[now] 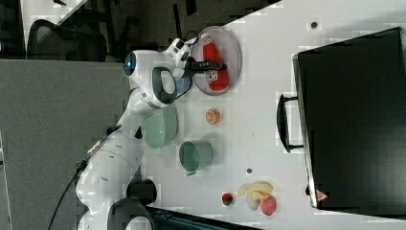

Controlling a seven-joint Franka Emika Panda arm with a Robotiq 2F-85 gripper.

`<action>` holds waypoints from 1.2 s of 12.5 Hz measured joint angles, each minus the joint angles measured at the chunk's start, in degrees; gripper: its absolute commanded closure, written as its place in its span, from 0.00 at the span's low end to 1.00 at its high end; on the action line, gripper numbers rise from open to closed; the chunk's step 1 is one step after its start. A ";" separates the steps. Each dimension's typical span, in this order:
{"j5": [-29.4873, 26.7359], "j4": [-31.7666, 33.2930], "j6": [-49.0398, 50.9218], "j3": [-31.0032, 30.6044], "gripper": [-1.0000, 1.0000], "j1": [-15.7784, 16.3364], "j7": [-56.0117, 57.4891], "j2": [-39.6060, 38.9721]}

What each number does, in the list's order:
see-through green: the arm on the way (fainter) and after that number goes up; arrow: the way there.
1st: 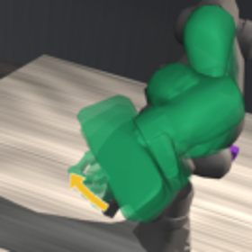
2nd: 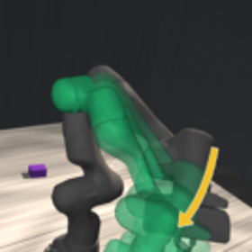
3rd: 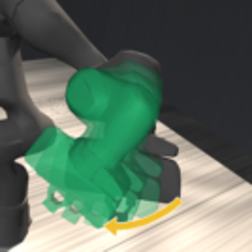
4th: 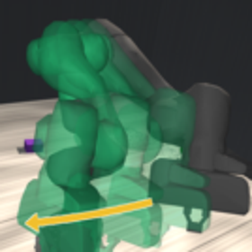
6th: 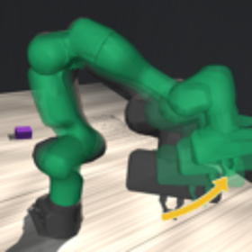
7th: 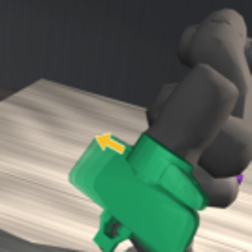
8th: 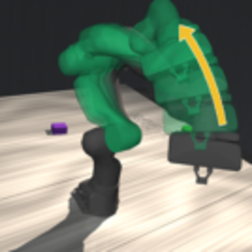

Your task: Pick ketchup from plate and place it on table.

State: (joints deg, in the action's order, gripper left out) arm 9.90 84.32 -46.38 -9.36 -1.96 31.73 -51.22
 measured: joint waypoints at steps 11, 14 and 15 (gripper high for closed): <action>-6.74 7.78 15.64 -0.11 0.41 -3.84 0.17 31.59; -7.24 17.57 15.89 -0.03 0.41 -6.60 0.20 44.10; -7.35 21.09 16.00 0.41 0.41 -7.07 0.22 47.13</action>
State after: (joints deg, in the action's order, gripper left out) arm 2.55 105.42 -30.38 -8.95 -9.03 31.95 -4.10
